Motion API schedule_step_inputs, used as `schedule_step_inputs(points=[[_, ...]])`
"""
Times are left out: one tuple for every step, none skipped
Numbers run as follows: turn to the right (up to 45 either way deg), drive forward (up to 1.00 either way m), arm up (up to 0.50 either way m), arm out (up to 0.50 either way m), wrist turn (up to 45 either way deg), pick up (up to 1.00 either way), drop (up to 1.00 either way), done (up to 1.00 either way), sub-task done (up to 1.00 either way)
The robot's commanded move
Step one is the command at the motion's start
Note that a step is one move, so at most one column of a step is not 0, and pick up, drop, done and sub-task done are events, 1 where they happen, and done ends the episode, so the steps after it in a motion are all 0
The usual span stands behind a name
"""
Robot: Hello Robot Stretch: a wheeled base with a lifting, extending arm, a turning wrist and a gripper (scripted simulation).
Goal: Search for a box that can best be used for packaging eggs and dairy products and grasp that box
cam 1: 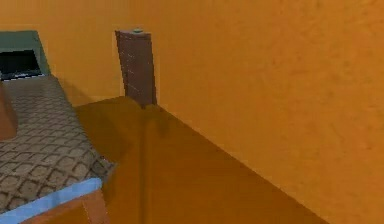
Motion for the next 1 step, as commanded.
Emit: schedule_step_inputs(points=[[-3.0, 0.0, 0.0, 0.0, 0.0, 0.0, 0.0, 0.0, 0.0]])
